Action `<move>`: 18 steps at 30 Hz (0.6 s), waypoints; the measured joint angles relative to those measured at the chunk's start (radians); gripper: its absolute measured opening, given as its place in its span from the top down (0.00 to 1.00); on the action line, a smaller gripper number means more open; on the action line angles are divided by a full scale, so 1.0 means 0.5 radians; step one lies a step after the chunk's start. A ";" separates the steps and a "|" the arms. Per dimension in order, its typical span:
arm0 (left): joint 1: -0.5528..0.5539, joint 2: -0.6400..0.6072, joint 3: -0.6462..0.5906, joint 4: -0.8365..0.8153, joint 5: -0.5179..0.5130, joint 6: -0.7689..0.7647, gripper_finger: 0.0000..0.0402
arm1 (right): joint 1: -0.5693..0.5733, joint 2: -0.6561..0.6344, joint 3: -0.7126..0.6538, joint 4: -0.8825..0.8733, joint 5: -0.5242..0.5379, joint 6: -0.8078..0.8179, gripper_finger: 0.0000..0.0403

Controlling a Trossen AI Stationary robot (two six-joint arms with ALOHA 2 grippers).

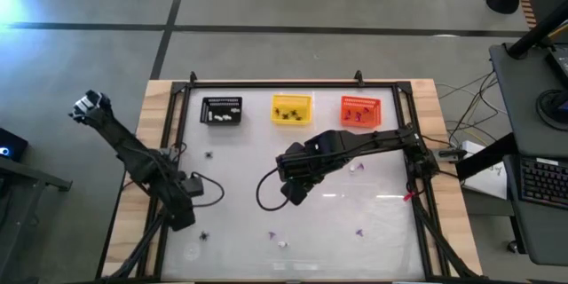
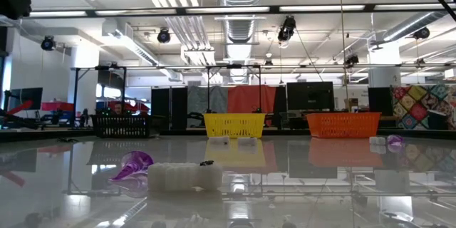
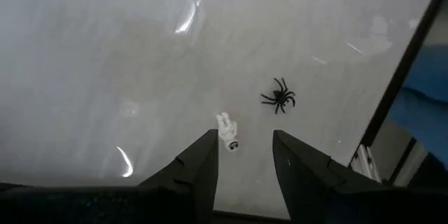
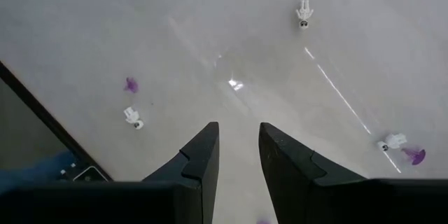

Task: Sort Halloween decoration
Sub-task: Put the black spider toy into the yellow basket

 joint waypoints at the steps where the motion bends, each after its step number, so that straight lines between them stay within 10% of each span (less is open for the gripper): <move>1: -0.015 0.027 0.000 0.019 0.000 -0.050 0.70 | 0.000 0.000 0.000 0.000 -0.007 -0.014 0.77; 18: -0.169 0.502 0.002 0.482 0.001 -0.784 0.70 | 0.024 0.001 0.000 0.000 -0.021 -0.208 0.77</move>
